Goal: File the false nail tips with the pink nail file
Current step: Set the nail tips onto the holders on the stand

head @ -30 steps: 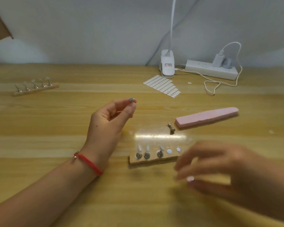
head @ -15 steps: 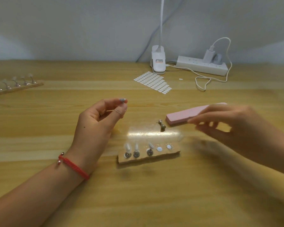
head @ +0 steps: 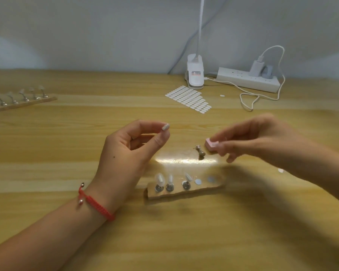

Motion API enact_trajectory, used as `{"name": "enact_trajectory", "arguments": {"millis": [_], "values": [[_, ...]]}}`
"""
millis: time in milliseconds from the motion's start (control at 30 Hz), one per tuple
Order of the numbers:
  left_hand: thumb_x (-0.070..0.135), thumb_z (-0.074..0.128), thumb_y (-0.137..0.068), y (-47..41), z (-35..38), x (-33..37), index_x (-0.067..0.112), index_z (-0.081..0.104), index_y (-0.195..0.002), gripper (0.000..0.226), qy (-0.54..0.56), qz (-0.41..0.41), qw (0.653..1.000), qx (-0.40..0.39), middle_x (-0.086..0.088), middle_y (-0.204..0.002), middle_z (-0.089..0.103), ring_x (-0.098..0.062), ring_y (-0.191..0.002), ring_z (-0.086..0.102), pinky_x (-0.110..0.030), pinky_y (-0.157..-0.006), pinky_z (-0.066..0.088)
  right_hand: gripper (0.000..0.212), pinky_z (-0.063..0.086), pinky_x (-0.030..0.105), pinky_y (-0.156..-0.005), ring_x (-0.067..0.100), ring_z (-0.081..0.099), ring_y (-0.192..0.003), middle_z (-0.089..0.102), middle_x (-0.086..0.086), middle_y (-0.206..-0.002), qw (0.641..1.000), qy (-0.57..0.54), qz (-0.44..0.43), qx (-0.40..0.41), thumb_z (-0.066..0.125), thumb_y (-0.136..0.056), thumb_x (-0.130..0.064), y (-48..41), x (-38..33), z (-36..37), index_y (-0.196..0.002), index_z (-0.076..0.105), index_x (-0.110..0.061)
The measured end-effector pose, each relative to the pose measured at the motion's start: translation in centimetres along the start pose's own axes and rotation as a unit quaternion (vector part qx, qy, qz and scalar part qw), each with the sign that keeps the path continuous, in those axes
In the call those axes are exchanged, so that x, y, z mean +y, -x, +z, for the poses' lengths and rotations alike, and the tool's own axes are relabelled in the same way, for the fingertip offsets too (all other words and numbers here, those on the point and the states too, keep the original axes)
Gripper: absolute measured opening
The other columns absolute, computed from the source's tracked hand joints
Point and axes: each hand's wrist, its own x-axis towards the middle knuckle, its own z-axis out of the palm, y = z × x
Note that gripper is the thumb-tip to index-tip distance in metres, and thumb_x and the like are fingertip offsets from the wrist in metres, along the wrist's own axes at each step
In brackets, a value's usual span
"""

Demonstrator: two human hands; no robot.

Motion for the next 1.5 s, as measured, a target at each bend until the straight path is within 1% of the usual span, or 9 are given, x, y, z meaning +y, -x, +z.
{"name": "enact_trajectory", "arguments": {"millis": [100, 200, 333, 733, 900, 1067, 1200, 1333, 1500], "values": [[0.035, 0.073, -0.066, 0.2, 0.2, 0.1, 0.031, 0.076, -0.084, 0.019, -0.024, 0.010, 1.000, -0.013, 0.007, -0.083, 0.075, -0.004, -0.077, 0.068, -0.011, -0.069, 0.050, 0.032, 0.058, 0.022, -0.065, 0.021, 0.074, -0.074, 0.076, 0.010, -0.081, 0.991, -0.133, -0.008, -0.015, 0.078, -0.053, -0.025, -0.8, -1.3, 0.2, -0.084, 0.081, -0.021], [0.037, 0.073, -0.066, 0.2, 0.1, 0.1, 0.033, 0.076, -0.084, 0.018, -0.028, 0.009, 0.999, -0.015, 0.007, -0.082, 0.075, -0.003, -0.075, 0.066, -0.010, -0.068, 0.050, 0.024, 0.058, 0.022, -0.066, 0.018, 0.074, -0.075, 0.075, 0.007, -0.078, 0.979, -0.201, -0.032, -0.009, 0.077, -0.055, -0.019, -1.5, -1.9, 1.0, -0.078, 0.081, -0.019], [0.040, 0.072, -0.065, 0.1, 0.1, 0.0, 0.033, 0.076, -0.083, 0.020, -0.028, 0.002, 0.999, -0.020, 0.004, -0.080, 0.073, -0.003, -0.072, 0.062, -0.010, -0.065, 0.049, 0.015, 0.057, 0.021, -0.065, 0.015, 0.072, -0.071, 0.073, 0.005, -0.071, 0.970, -0.241, -0.030, 0.003, 0.071, -0.060, -0.009, -1.8, -1.4, 2.2, -0.072, 0.080, -0.015], [0.038, 0.074, -0.060, 0.3, 0.3, 0.2, 0.030, 0.076, -0.081, 0.022, -0.023, 0.008, 0.999, -0.040, 0.007, -0.085, 0.075, -0.007, -0.079, 0.069, -0.016, -0.072, 0.053, 0.020, 0.057, 0.018, -0.061, 0.013, 0.073, -0.068, 0.075, 0.005, -0.075, 0.929, -0.363, 0.005, 0.072, 0.072, -0.058, -0.009, -1.6, 0.2, 1.2, -0.073, 0.081, -0.017], [0.032, 0.073, -0.066, 0.2, 0.3, 0.3, 0.028, 0.078, -0.085, 0.020, -0.019, 0.004, 0.999, -0.049, 0.005, -0.078, 0.075, -0.003, -0.075, 0.070, -0.008, -0.066, 0.049, 0.020, 0.056, 0.017, -0.057, 0.012, 0.071, -0.061, 0.074, 0.004, -0.070, 0.936, -0.340, -0.025, 0.094, 0.079, -0.048, -0.018, -1.7, 0.3, 1.3, -0.067, 0.080, -0.021], [0.034, 0.072, -0.066, 0.2, 0.4, 0.2, 0.032, 0.077, -0.085, 0.020, -0.036, 0.013, 0.997, -0.060, 0.007, -0.078, 0.075, -0.002, -0.075, 0.069, -0.009, -0.065, 0.049, 0.020, 0.056, 0.020, -0.055, 0.013, 0.069, -0.057, 0.072, 0.003, -0.066, 0.951, -0.302, -0.046, 0.055, 0.079, -0.048, -0.020, -1.2, 0.1, 2.4, -0.067, 0.078, -0.020], [0.040, 0.074, -0.059, 0.3, 0.5, 0.2, 0.032, 0.076, -0.081, 0.024, -0.068, 0.029, 0.996, -0.055, 0.009, -0.081, 0.075, -0.012, -0.082, 0.070, -0.022, -0.075, 0.055, 0.019, 0.057, 0.022, -0.058, 0.017, 0.071, -0.060, 0.074, 0.007, -0.069, 0.959, -0.277, -0.060, 0.026, 0.079, -0.050, -0.018, -0.7, -0.2, 3.5, -0.069, 0.077, -0.019], [0.043, 0.072, -0.060, 0.4, 0.6, 0.4, 0.038, 0.074, -0.081, 0.021, -0.103, 0.049, 0.992, -0.061, 0.015, -0.079, 0.074, -0.006, -0.081, 0.069, -0.032, -0.081, 0.054, 0.016, 0.058, 0.023, -0.061, 0.020, 0.074, -0.067, 0.075, 0.010, -0.073, 0.956, -0.284, -0.072, 0.017, 0.078, -0.054, -0.015, -0.5, -0.5, 4.1, -0.069, 0.076, -0.019], [0.038, 0.074, -0.062, 0.4, 0.5, 0.3, 0.034, 0.075, -0.079, 0.017, -0.106, 0.056, 0.991, -0.060, 0.016, -0.074, 0.073, 0.004, -0.070, 0.063, -0.019, -0.072, 0.049, 0.014, 0.057, 0.023, -0.058, 0.021, 0.073, -0.066, 0.074, 0.011, -0.073, 0.957, -0.285, -0.060, 0.017, 0.078, -0.051, -0.016, -0.2, -0.7, 4.6, -0.063, 0.073, -0.020]]}}
